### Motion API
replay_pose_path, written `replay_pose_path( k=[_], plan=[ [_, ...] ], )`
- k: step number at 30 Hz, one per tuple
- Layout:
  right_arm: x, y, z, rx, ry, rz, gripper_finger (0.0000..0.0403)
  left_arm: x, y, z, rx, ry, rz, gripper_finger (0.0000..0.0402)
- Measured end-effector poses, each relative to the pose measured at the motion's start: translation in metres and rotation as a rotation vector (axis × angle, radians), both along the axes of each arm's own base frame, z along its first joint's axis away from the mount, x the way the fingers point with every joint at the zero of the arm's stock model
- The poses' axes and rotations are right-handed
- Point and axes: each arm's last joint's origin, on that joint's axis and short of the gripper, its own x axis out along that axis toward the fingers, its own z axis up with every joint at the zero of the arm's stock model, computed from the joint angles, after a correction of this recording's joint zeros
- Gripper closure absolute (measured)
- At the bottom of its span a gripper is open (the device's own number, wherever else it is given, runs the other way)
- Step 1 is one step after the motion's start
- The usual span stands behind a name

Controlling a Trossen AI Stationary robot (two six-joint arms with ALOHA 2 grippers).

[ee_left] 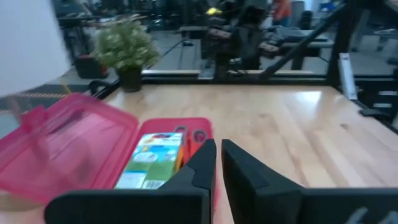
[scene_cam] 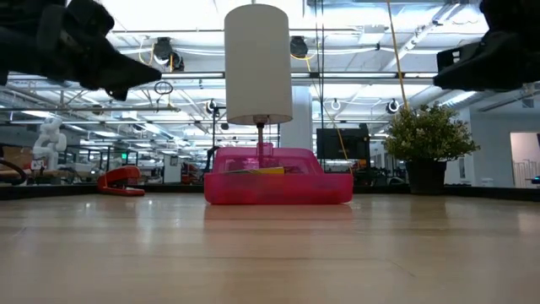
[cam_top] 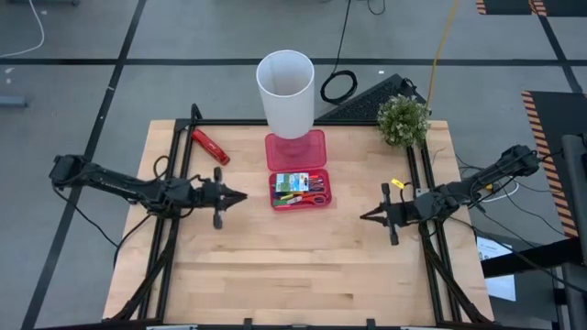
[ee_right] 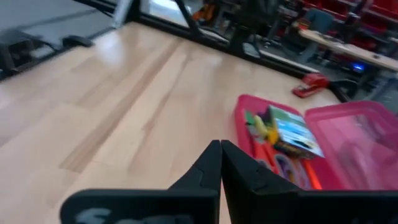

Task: Pack school essentials
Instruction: Return to Home Position

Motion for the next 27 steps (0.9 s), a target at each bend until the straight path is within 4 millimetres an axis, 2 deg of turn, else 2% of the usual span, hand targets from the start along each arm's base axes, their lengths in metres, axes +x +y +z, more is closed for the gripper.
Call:
replay_pose_path(
  k=[10, 14, 19, 27],
  plan=[
    [-0.009, -0.003, -0.012, -0.01, -0.05, 0.045, 0.0403, -0.006, 0.001, -0.017, 0.001, 0.037, 0.019, 0.0371],
    [-0.011, -0.007, -0.019, -0.033, -0.074, 0.035, 0.0403, -0.01, 0.002, -0.023, -0.005, -0.002, 0.018, 0.0371],
    [-0.009, -0.013, -0.013, -0.014, -0.16, 0.059, 0.0403, -0.011, 0.001, -0.022, 0.003, -0.053, -0.025, 0.0371],
    [-0.007, -0.022, -0.012, 0.004, -0.171, 0.061, 0.0403, -0.011, 0.0, -0.021, 0.016, -0.066, -0.065, 0.0371]
  ],
)
